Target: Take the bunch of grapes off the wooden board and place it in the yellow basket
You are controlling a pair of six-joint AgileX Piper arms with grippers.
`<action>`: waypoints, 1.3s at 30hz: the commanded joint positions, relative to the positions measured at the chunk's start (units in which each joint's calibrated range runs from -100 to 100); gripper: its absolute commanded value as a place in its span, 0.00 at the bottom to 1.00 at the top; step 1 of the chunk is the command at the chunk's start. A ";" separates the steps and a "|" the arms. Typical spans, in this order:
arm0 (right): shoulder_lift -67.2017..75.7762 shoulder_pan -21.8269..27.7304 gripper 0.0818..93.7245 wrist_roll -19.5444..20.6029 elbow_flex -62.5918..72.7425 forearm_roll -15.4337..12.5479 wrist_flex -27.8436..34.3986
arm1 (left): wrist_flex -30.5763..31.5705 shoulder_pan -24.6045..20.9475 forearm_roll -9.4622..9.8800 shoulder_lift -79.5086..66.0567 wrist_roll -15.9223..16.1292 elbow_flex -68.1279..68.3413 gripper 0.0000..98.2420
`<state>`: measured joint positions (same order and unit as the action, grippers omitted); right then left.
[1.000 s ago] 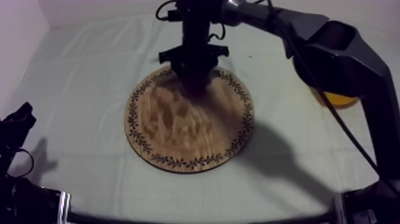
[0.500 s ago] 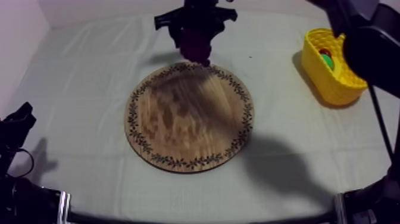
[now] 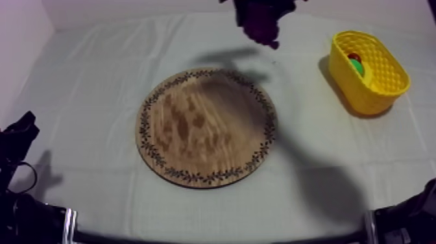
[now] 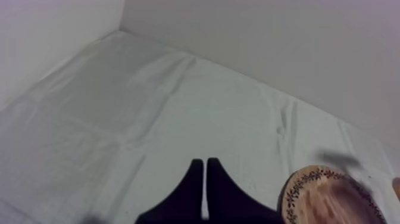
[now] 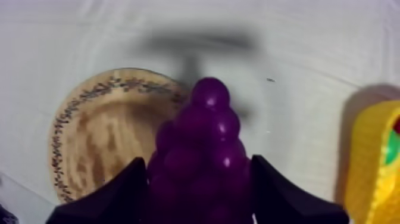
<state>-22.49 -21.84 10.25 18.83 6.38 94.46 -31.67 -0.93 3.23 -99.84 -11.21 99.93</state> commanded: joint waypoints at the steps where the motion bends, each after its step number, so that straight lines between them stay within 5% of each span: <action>1: 3.38 2.51 0.41 -1.56 -5.52 -0.17 -0.19 | -0.01 0.02 0.02 0.01 0.00 -0.04 0.00; 22: 15.14 21.03 0.43 -11.03 -26.18 5.24 -3.19 | -0.01 0.02 0.02 0.01 0.00 -0.04 0.00; 39: 11.14 24.62 0.46 -11.87 -28.77 6.69 -6.30 | -0.01 0.02 0.02 0.01 0.00 -0.04 0.00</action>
<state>-10.15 2.83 -1.80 -10.16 13.13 88.08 -31.67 -0.93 3.23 -99.84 -11.21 99.93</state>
